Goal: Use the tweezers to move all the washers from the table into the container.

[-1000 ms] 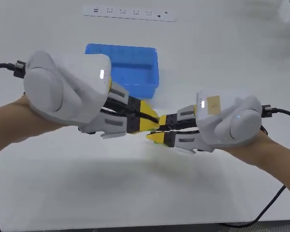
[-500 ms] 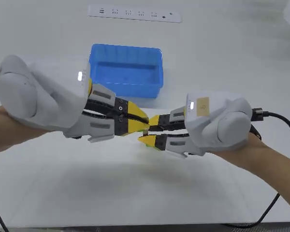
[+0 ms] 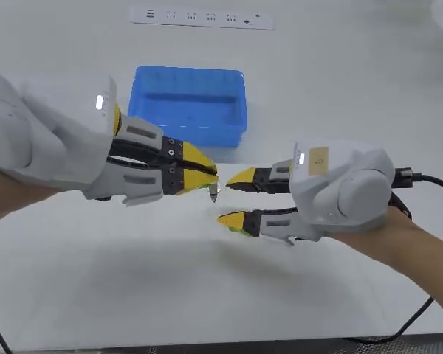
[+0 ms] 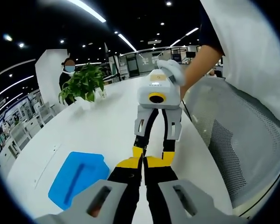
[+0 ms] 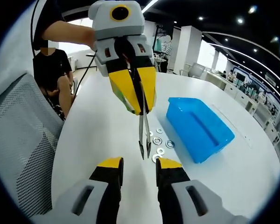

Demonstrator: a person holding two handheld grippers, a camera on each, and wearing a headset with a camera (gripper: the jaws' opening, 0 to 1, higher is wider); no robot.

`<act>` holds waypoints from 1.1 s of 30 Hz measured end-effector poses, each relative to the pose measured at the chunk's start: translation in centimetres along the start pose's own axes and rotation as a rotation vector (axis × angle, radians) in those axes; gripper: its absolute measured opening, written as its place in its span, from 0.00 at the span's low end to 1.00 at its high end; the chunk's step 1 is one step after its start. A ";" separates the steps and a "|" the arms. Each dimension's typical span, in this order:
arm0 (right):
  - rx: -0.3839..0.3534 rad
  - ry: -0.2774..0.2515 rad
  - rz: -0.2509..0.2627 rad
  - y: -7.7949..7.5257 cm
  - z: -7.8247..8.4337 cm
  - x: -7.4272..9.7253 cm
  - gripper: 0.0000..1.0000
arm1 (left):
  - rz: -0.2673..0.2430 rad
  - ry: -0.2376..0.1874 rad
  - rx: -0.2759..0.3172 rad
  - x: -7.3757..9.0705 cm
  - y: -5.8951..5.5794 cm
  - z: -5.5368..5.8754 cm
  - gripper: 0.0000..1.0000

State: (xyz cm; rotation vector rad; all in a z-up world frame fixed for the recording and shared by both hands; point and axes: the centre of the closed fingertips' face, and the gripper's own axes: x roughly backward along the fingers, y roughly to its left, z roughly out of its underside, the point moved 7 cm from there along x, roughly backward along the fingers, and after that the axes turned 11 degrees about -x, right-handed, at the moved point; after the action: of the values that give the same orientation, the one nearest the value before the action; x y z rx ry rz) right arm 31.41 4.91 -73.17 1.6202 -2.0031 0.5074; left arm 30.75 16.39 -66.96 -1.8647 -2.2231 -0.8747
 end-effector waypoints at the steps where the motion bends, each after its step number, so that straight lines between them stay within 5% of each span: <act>1: -0.003 0.002 0.002 0.0 0.0 0.1 0.29 | 0.000 0.001 0.002 0.0 0.1 0.1 0.05; 8: -0.012 0.009 -0.011 0.0 0.4 0.1 0.43 | 0.003 -0.022 0.011 -0.1 0.5 0.0 0.05; 26: -0.053 -0.003 -0.021 0.0 0.8 0.1 0.45 | 0.010 0.010 0.006 -0.9 1.4 0.7 0.05; 33: -0.058 -0.005 -0.021 0.0 0.8 0.1 0.45 | 0.017 0.006 0.053 -0.8 2.0 0.8 0.05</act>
State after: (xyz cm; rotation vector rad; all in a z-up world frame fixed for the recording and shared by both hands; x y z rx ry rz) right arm 31.31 4.39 -73.75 1.6067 -1.9841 0.4339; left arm 32.98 16.27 -67.28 -1.8527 -2.2008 -0.8092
